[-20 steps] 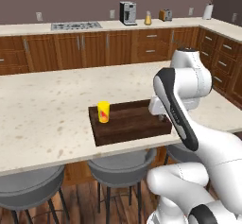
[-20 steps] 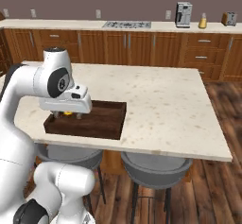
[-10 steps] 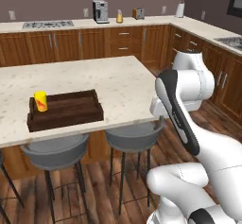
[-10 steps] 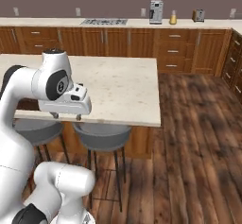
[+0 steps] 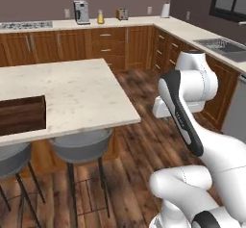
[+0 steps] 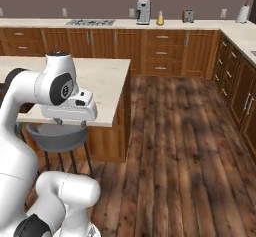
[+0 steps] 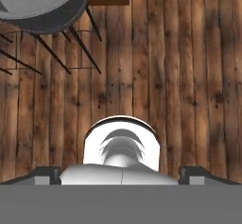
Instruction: There is a tray on the dining counter. Grab the cup, mug, and pitcher and place them on the tray. The pitcher may be placed next to the tray if it cannot fit the tray.
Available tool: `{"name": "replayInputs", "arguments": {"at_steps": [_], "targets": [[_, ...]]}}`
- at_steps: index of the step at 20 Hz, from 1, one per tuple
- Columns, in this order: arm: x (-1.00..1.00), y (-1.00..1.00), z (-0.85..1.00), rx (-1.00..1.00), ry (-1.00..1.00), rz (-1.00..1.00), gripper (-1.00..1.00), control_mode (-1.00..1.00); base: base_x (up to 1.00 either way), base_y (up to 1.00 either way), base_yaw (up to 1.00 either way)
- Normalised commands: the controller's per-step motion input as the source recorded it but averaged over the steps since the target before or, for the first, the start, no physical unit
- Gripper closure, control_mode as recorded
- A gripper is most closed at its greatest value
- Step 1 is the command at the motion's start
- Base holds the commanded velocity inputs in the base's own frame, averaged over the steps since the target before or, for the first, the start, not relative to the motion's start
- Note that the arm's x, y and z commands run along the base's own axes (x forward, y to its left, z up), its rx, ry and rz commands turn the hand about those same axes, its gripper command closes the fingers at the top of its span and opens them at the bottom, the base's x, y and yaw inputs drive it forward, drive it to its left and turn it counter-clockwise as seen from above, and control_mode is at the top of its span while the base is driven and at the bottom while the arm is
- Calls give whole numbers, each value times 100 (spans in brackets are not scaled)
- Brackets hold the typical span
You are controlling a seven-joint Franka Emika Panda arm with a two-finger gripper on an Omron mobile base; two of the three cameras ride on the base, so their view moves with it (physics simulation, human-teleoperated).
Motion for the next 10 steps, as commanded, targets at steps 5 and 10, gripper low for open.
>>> {"name": "replayInputs", "arguments": {"at_steps": [5, 10], "targets": [[0, 0, 0, 0, 0, 0, -100, 100, -4, -100, 0], [0, 0, 0, 0, 0, 0, -100, 100, 3, -100, 0]]}}
